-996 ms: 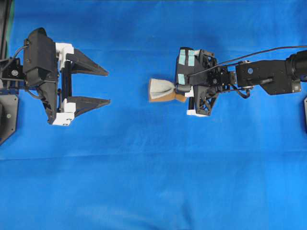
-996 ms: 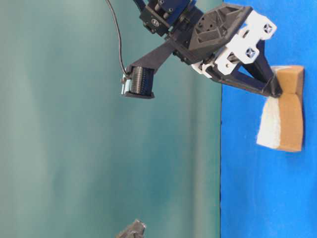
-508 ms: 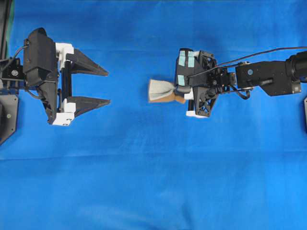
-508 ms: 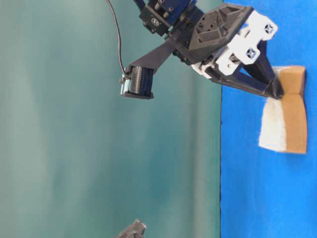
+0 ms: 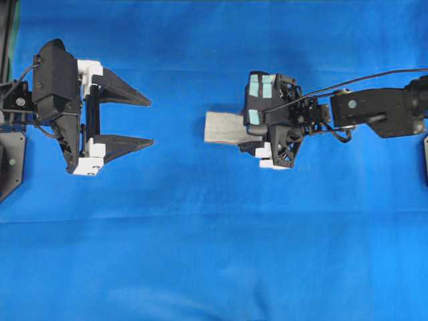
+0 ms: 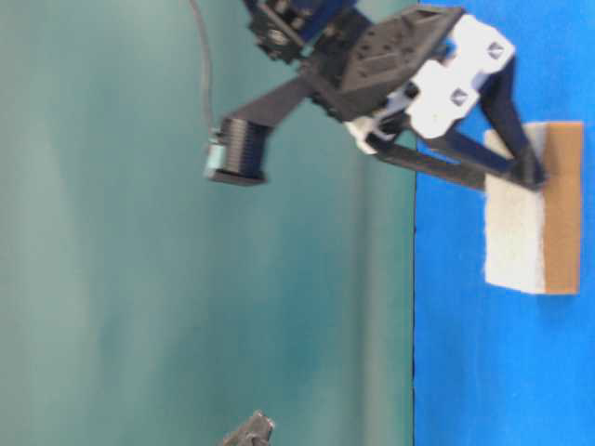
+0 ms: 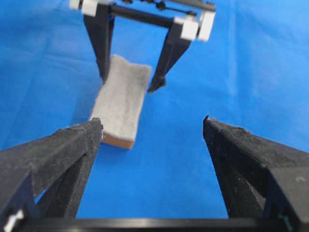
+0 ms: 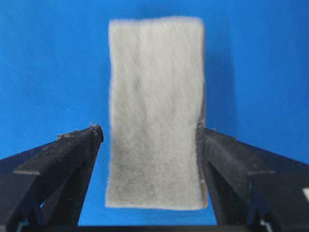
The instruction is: Hand over the sponge with the left arm and wipe it with the right arm.
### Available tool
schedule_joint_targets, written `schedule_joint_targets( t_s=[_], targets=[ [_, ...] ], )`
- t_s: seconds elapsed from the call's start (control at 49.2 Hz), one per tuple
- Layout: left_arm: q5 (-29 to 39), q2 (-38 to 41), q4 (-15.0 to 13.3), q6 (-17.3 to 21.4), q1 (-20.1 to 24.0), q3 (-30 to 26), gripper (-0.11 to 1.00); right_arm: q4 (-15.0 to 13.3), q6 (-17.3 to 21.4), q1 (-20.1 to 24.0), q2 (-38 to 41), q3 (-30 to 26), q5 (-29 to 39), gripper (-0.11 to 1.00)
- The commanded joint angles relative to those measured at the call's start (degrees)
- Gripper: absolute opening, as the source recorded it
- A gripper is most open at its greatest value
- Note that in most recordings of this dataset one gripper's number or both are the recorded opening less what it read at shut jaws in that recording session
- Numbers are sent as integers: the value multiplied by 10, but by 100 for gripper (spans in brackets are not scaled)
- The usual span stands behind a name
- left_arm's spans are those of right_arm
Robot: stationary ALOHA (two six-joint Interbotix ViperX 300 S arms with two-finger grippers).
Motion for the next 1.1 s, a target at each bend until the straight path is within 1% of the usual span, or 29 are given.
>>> schedule_joint_targets(
  t_s=[0.0, 0.244, 0.407, 0.569, 0.915, 1.077],
  targets=[
    [-2, -3, 0, 1, -1, -4, 82, 1, 0, 2, -41, -12, 10, 73],
    [-2, -3, 0, 1, -1, -4, 82, -1, -3, 2, -123, -8, 60, 73],
    [-1, -3, 0, 1, -2, -4, 82, -1, -3, 7, -177, 5, 64, 73],
    [-2, -3, 0, 1, -1, -4, 82, 1, 0, 8, -185, 12, 52, 73],
    [-12, -4, 0, 1, -1, -5, 81, 3, 2, 11, -185, 16, 49, 73],
    [1, -30, 0, -3, -1, -3, 81, 4, 2, 19, -236, 38, 61, 73]
  ],
)
